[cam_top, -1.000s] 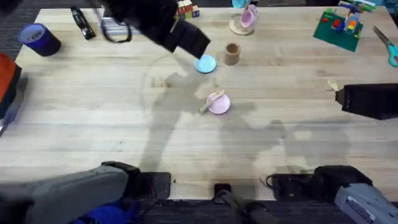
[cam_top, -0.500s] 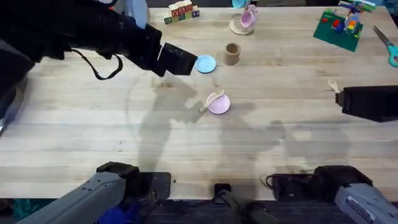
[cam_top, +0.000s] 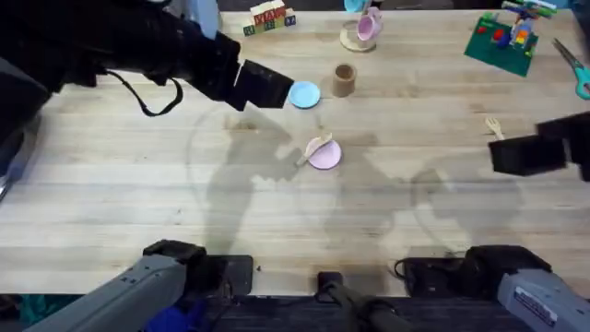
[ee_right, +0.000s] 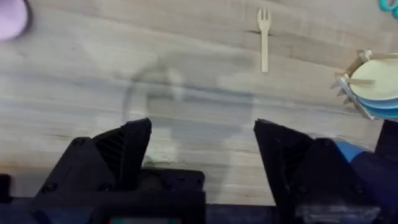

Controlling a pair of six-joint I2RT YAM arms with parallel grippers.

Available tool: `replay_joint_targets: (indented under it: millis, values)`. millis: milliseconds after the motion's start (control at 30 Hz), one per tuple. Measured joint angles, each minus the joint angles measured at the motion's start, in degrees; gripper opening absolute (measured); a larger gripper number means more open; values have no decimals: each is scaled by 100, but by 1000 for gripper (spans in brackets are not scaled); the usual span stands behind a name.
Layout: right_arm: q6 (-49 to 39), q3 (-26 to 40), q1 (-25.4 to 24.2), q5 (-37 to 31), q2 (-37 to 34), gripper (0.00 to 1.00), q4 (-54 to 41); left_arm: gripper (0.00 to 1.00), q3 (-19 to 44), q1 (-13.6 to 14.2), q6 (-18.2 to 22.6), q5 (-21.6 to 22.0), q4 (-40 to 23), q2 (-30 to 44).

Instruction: Pick up a utensil and set it on the pink plate, then put the other utensil in the container.

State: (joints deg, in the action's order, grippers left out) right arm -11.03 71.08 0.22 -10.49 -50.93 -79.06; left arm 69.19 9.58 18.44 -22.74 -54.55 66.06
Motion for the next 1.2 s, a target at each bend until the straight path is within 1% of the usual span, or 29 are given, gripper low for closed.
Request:
replay_joint_targets:
  millis: [67, 167, 300, 467, 633, 767, 867, 1067, 1200]
  values:
    - [-130, -93, -71, -30, -254, 995, 108, 995, 0, 0, 0, 0, -6, 0]
    - [-366, -136, -360, -41, -700, 995, 328, 996, 0, 2, -2, -2, -6, 0]
    - [-772, -143, -996, 28, -1311, 984, 645, 995, 0, 0, -2, -2, -6, 0]
    - [-1274, -145, -1827, 466, -1982, 971, 1170, 995, 0, 0, -2, -1, -6, 0]
    - [-1757, -145, -2374, 626, -2686, 973, 1493, 995, 0, 0, -2, 0, -6, 0]
    - [-2094, -145, -2598, 679, -3261, 974, 1748, 995, 0, 0, -2, -1, -6, 0]
    - [-2208, -145, -2675, 694, -3652, 988, 1970, 995, 0, 0, -2, -2, -6, 0]
    - [-2336, -145, -2681, 713, -4326, 995, 2381, 995, 0, 0, 0, 0, -17, 0]
    - [-2375, -145, -2681, 713, -4646, 996, 2542, 995, 0, 1, -2, -1, -58, 0]
